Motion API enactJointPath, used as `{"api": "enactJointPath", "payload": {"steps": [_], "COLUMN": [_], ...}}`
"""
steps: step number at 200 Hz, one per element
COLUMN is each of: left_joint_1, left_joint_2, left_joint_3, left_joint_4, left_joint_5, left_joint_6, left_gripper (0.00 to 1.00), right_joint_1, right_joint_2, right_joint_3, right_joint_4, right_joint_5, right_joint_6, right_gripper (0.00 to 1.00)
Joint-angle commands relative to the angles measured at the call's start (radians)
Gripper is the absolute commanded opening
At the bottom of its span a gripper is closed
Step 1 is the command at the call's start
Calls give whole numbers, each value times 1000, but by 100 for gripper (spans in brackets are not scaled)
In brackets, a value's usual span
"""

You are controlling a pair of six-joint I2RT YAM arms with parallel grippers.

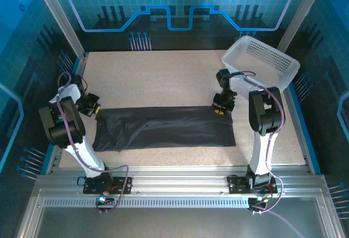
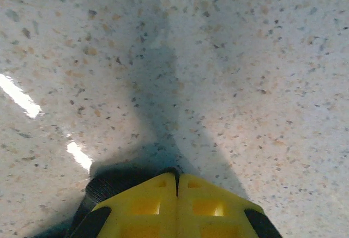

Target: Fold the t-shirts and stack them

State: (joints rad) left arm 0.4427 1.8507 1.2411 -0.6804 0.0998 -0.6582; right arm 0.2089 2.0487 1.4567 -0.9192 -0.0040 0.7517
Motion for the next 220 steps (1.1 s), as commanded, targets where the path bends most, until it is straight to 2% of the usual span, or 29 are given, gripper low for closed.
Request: {"api": "enactJointPath", "payload": {"steps": [1, 21, 43, 59, 77, 92, 100, 109, 121, 147, 171, 187, 220], "left_joint_1": [15, 15, 10, -6, -65, -156, -200, -239, -273, -320, -331, -333, -355], "left_joint_2": [31, 35, 3, -75, -194, -282, -314, -341, -354, -344, -328, -330, -298], "left_joint_3": [39, 42, 36, 23, -13, -48, -82, -139, -228, -345, -366, -387, -399], "left_joint_4": [50, 49, 21, -27, -66, -86, -84, -49, 45, 154, 106, 137, 180], "left_joint_5": [55, 57, 31, -56, -158, -213, -197, -127, 28, 245, 261, 287, 293], "left_joint_6": [-25, -17, 1, 12, 3, -8, -29, -46, -40, 62, 161, 198, 210], "left_gripper": [0, 0, 17, 41, 53, 53, 53, 49, 44, 42, 44, 45, 42], "right_joint_1": [-36, -35, -18, -7, 8, 32, 44, 64, 86, 123, 150, 166, 184], "right_joint_2": [77, 107, 91, 43, -24, -85, -107, -124, -140, -172, -194, -213, -258], "right_joint_3": [48, 101, 139, 133, 109, 84, 81, 86, 85, 66, 69, 69, 39], "right_joint_4": [-22, -5, 3, 18, 40, 74, 83, 86, 98, 178, 224, 242, 254], "right_joint_5": [97, 83, 103, 126, 134, 122, 104, 70, 4, -190, -320, -390, -427], "right_joint_6": [-37, -95, -170, -201, -217, -231, -236, -239, -236, -242, -250, -250, -222], "right_gripper": [12, 13, 16, 20, 24, 28, 31, 33, 36, 46, 51, 52, 53]}}
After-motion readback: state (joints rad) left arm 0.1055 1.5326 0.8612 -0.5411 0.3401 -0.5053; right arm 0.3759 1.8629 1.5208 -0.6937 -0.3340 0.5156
